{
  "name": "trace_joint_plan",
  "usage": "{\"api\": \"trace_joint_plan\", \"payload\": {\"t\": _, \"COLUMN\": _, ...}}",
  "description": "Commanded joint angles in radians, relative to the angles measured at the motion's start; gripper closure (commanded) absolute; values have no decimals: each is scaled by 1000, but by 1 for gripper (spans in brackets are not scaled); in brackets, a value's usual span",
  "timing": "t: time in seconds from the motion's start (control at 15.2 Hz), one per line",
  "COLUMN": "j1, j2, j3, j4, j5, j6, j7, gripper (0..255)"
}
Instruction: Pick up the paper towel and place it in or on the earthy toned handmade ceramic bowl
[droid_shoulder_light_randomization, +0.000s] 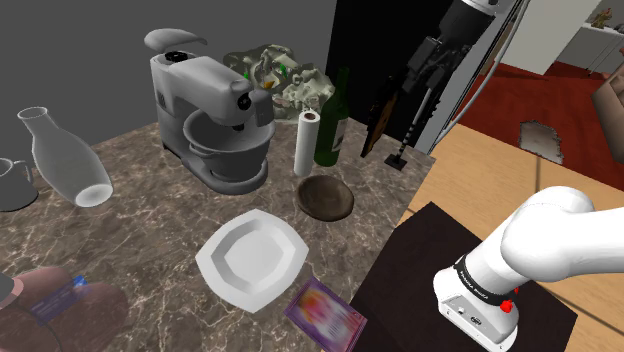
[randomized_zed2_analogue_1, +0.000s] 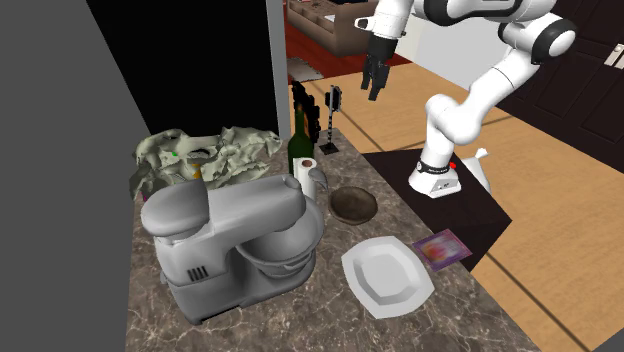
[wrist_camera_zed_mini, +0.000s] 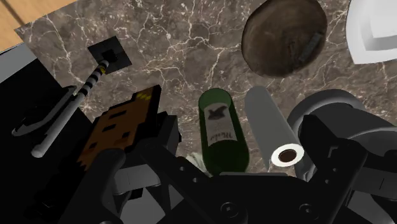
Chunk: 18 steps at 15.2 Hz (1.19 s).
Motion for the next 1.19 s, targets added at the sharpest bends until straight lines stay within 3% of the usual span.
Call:
{"api": "trace_joint_plan", "payload": {"t": 0.0, "j1": 0, "j2": 0, "j3": 0, "j4": 0, "j5": 0, "j6": 0, "j7": 0, "gripper": 0}}
{"api": "trace_joint_plan", "payload": {"t": 0.59, "j1": 1, "j2": 231, "j3": 146, "j4": -8, "j5": -2, "j6": 265, "j7": 131, "gripper": 0}}
{"api": "trace_joint_plan", "payload": {"t": 1.12, "j1": -22, "j2": 504, "j3": 270, "j4": 82, "j5": -91, "j6": 454, "j7": 286, "gripper": 0}}
